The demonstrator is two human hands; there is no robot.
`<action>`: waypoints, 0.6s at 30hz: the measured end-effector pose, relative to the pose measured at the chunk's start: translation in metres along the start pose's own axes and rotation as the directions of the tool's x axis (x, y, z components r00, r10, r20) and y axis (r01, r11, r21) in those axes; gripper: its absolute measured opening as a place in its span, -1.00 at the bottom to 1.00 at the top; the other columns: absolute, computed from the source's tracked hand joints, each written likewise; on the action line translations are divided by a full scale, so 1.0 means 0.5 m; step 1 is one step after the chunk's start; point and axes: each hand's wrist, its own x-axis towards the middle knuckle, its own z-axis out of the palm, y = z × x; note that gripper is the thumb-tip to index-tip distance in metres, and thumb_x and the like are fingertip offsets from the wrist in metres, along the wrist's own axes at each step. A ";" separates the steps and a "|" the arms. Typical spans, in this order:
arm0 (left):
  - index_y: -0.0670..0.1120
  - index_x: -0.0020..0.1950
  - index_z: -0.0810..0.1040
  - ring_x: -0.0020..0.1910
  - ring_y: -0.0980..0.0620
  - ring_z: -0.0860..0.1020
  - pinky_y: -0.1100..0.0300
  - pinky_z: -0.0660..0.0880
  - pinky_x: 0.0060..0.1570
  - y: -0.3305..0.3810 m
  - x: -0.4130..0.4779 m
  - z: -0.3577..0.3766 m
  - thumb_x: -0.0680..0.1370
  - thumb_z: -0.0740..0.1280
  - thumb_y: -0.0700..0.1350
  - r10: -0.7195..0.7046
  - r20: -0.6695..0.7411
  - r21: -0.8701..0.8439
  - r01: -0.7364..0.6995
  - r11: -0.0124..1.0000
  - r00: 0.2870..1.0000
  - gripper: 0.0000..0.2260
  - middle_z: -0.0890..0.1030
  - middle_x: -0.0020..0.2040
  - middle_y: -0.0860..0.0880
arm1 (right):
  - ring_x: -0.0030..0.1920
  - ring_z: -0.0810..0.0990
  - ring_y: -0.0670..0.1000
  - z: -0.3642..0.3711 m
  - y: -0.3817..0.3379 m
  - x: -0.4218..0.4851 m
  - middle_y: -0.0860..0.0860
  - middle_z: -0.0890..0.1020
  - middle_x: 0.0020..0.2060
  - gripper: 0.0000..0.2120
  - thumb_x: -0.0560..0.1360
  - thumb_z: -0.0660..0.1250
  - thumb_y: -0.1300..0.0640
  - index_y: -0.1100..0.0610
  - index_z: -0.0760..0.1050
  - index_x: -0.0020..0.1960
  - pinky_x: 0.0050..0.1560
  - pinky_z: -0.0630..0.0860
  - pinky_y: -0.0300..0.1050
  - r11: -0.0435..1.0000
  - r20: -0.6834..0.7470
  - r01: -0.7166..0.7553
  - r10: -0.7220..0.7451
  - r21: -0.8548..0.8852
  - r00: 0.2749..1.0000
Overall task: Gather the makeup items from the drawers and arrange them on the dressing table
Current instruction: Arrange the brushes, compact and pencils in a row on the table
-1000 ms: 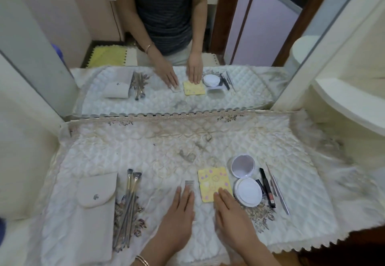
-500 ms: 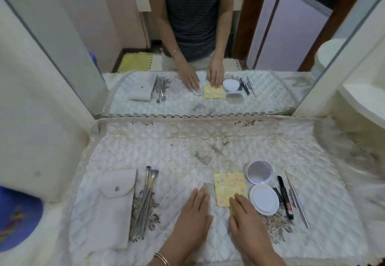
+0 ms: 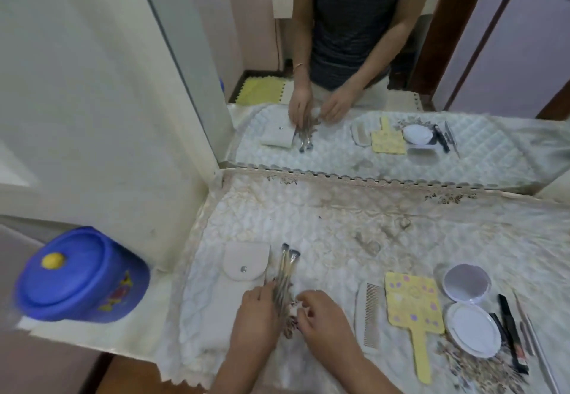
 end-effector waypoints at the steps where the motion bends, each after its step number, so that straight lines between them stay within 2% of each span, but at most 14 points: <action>1: -0.05 0.30 0.35 0.16 -0.05 0.40 0.16 0.37 0.10 -0.008 -0.002 0.007 0.57 0.09 -0.12 0.016 0.013 0.005 -0.016 1.000 1.000 -0.70 0.52 0.15 -0.06 | -0.05 0.56 0.00 0.006 -0.026 0.017 0.01 0.60 -0.08 -0.83 0.47 0.23 0.13 0.11 0.50 0.03 -0.13 0.41 -0.33 0.992 0.049 -0.087 0.083 0.093 0.995; 3: -0.08 0.26 0.39 0.15 -0.06 0.40 0.13 0.37 0.11 -0.020 -0.004 0.016 0.57 0.01 -0.08 0.045 0.041 0.048 -0.047 0.998 0.998 -0.68 0.53 0.14 -0.06 | -0.17 0.55 -0.03 0.022 -0.058 0.048 -0.06 0.57 -0.22 -0.91 0.46 0.31 0.11 0.08 0.44 -0.06 -0.31 0.39 -0.41 0.945 0.072 -0.239 0.228 0.226 0.971; 4: -0.10 0.24 0.42 0.12 -0.08 0.42 0.10 0.39 0.09 -0.027 -0.007 0.018 0.53 -0.06 -0.04 0.044 0.054 0.045 -0.046 0.998 0.998 -0.60 0.54 0.10 -0.08 | -0.23 0.53 -0.06 0.030 -0.065 0.063 -0.10 0.53 -0.29 -0.89 0.45 0.33 0.09 0.07 0.40 -0.11 -0.37 0.37 -0.40 0.921 0.055 -0.286 0.282 0.264 0.958; 6: -0.09 0.17 0.52 -0.03 -0.12 0.51 0.05 0.50 -0.05 -0.036 -0.004 0.013 0.41 -0.12 0.03 0.037 0.088 -0.005 -0.036 0.999 0.995 -0.45 0.61 -0.06 -0.09 | -0.30 0.50 -0.09 0.042 -0.073 0.085 -0.11 0.49 -0.36 -0.83 0.45 0.36 0.07 0.07 0.36 -0.16 -0.38 0.37 -0.36 0.879 0.026 -0.372 0.382 0.300 0.924; 8: -0.03 -0.06 0.61 -0.27 -0.04 0.55 0.13 0.56 -0.31 -0.053 -0.005 0.008 0.41 0.02 0.00 0.069 0.038 -0.054 -0.067 0.996 0.997 -0.62 0.61 -0.29 0.00 | -0.27 0.54 -0.03 0.047 -0.076 0.099 -0.06 0.51 -0.35 -0.80 0.42 0.38 0.08 0.12 0.37 -0.15 -0.25 0.47 -0.18 0.849 0.001 -0.438 0.458 0.296 0.889; 9: 0.01 -0.16 0.61 -0.33 0.02 0.55 0.20 0.55 -0.40 -0.059 -0.004 -0.003 0.41 0.09 -0.01 0.085 -0.027 -0.047 -0.086 0.995 0.996 -0.71 0.59 -0.34 0.06 | -0.23 0.56 0.02 0.048 -0.078 0.104 -0.02 0.53 -0.32 -0.80 0.41 0.38 0.10 0.14 0.37 -0.15 -0.18 0.49 -0.10 0.846 -0.008 -0.456 0.477 0.276 0.879; 11: 0.04 -0.19 0.60 -0.30 0.04 0.58 0.26 0.55 -0.39 -0.072 -0.004 -0.025 0.39 0.17 -0.03 0.096 -0.121 -0.022 -0.100 0.995 0.988 -0.79 0.62 -0.26 0.08 | -0.18 0.56 0.05 0.050 -0.081 0.110 0.03 0.56 -0.24 -0.82 0.41 0.38 0.11 0.15 0.40 -0.12 -0.15 0.49 -0.08 0.847 -0.004 -0.475 0.490 0.239 0.872; 13: 0.00 -0.06 0.60 -0.12 -0.09 0.61 0.10 0.57 -0.25 -0.093 -0.005 -0.035 0.36 0.32 -0.10 0.028 -0.192 -0.013 -0.031 0.999 0.981 -0.82 0.64 -0.06 -0.03 | -0.16 0.57 0.05 0.053 -0.084 0.116 0.05 0.60 -0.17 -0.83 0.40 0.36 0.12 0.15 0.43 -0.09 -0.17 0.48 -0.08 0.847 0.012 -0.493 0.501 0.201 0.865; 14: -0.03 0.04 0.57 0.00 -0.16 0.57 -0.01 0.57 -0.15 -0.108 -0.004 -0.033 0.35 0.37 -0.10 -0.030 -0.213 -0.024 0.026 0.999 0.976 -0.73 0.62 0.05 -0.09 | -0.13 0.58 0.07 0.056 -0.086 0.119 0.07 0.61 -0.14 -0.83 0.39 0.34 0.11 0.16 0.43 -0.07 -0.17 0.48 -0.08 0.849 0.016 -0.499 0.504 0.173 0.863; 16: -0.08 0.19 0.50 0.15 -0.23 0.47 -0.16 0.52 -0.02 -0.138 -0.004 -0.029 0.38 0.28 0.06 -0.178 -0.197 -0.068 0.167 0.984 0.964 -0.58 0.54 0.20 -0.20 | -0.10 0.58 0.11 0.061 -0.089 0.124 0.09 0.60 -0.11 -0.79 0.39 0.31 0.12 0.18 0.40 -0.04 -0.18 0.46 -0.09 0.857 0.021 -0.504 0.504 0.109 0.863; 18: -0.19 0.25 0.47 0.15 -0.31 0.49 -0.20 0.48 0.03 -0.158 -0.005 -0.023 0.38 0.16 0.17 -0.245 -0.138 -0.161 0.223 0.962 0.960 -0.41 0.53 0.21 -0.27 | -0.14 0.56 0.10 0.061 -0.095 0.130 0.08 0.57 -0.14 -0.80 0.38 0.29 0.12 0.19 0.38 -0.06 -0.25 0.41 -0.12 0.861 0.041 -0.504 0.503 0.065 0.863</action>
